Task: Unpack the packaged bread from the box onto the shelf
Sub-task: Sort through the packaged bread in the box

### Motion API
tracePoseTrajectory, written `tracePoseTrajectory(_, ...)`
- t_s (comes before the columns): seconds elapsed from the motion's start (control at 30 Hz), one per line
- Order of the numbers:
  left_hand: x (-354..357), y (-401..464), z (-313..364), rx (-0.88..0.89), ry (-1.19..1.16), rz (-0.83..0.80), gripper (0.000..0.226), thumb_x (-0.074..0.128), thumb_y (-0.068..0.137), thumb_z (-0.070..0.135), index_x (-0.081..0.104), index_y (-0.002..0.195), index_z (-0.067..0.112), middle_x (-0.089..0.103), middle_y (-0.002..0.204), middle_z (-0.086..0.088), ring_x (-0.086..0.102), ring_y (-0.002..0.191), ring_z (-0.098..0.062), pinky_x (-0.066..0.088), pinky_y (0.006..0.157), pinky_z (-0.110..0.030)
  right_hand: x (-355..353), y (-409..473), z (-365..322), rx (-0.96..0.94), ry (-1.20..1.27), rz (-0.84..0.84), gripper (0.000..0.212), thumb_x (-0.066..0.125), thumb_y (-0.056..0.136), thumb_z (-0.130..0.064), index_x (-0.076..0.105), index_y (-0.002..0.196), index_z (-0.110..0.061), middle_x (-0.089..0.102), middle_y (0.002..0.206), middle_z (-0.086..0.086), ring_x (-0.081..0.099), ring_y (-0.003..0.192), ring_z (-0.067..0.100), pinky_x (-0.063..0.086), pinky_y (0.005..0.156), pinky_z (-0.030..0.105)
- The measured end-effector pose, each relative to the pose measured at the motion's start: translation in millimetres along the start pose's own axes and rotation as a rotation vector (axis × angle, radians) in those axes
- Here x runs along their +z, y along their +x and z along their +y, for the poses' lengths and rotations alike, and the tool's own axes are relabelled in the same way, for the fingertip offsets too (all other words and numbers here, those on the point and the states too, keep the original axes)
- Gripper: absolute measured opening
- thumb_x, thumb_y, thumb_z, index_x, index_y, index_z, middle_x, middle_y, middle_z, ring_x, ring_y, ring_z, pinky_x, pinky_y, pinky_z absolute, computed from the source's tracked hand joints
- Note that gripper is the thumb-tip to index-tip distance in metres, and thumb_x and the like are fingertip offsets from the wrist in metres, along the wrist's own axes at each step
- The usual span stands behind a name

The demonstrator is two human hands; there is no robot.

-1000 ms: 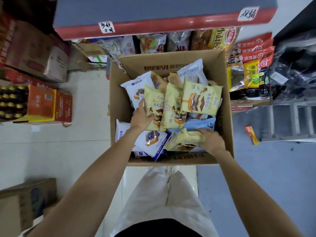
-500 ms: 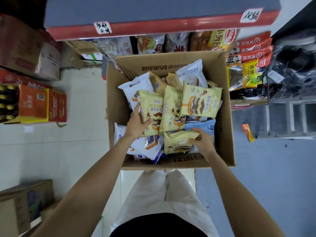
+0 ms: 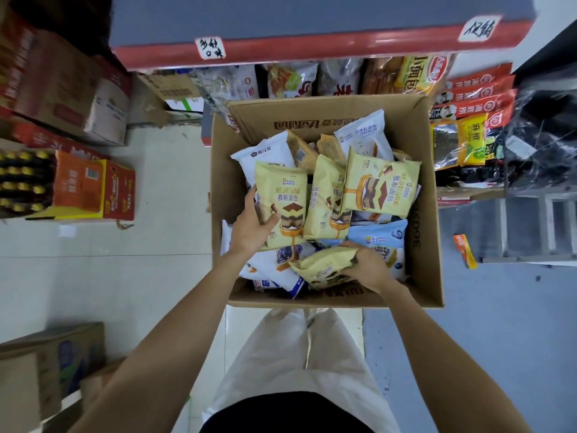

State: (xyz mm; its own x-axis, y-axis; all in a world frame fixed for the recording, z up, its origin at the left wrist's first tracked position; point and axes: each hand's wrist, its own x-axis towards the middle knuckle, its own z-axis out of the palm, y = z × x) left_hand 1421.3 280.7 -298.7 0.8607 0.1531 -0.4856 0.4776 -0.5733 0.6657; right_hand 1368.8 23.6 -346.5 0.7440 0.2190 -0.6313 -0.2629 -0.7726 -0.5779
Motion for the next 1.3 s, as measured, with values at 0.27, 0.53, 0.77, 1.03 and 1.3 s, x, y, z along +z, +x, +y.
tracePoseTrajectory(0.27,-71,-57,7,0.067,-0.316,0.315,0.048,0.060,0.091,0.032,0.039,0.134,0.034,0.061,0.107,0.024,0.063,0.095,-0.002,0.052,0.076,-0.021,-59,-62,-60,-0.108,0.425,0.431,0.057,0.064,0.086,-0.033,0.033,0.131,-0.018,0.063,0.111,-0.005,0.062,0.098,0.016,0.053,0.081,0.038)
tracePoseTrajectory(0.53,-159,-98,49,0.338,-0.326,0.416,0.039,0.051,0.096,0.031,0.045,0.135,0.027,0.061,0.119,0.021,0.058,0.108,0.004,0.048,0.086,-0.023,-118,-95,-165,-0.310,0.145,0.434,0.052,0.048,0.092,-0.046,0.034,0.136,-0.022,0.068,0.085,0.013,0.064,0.072,0.024,0.049,0.063,0.041)
tracePoseTrajectory(0.77,-246,-94,91,0.530,-0.062,0.540,0.058,0.041,0.092,0.057,0.016,0.143,0.043,0.054,0.130,0.017,0.058,0.114,-0.014,0.050,0.091,-0.043,-161,-112,-266,-0.516,0.005,0.492,0.035,0.042,0.092,-0.049,0.047,0.124,-0.034,0.069,0.085,-0.009,0.065,0.072,0.008,0.046,0.069,0.022)
tracePoseTrajectory(1.03,-362,-50,140,0.777,-0.427,0.524,0.053,0.049,0.096,0.037,0.025,0.143,0.036,0.056,0.127,0.012,0.059,0.109,-0.003,0.052,0.092,-0.043,-191,-106,-383,-0.648,0.402,0.573,0.023,0.045,0.093,-0.044,0.055,0.113,-0.040,0.067,0.102,-0.024,0.061,0.093,-0.009,0.043,0.077,0.022)
tracePoseTrajectory(1.3,-472,-12,230,1.094,-0.396,0.461,0.052,0.053,0.093,0.039,0.024,0.136,0.046,0.055,0.131,0.004,0.056,0.117,-0.012,0.052,0.094,-0.042,-236,-99,-503,-0.751,0.580,0.754,0.020,0.040,0.097,-0.045,0.058,0.104,-0.039,0.067,0.093,-0.016,0.064,0.069,0.007,0.051,0.061,0.023)
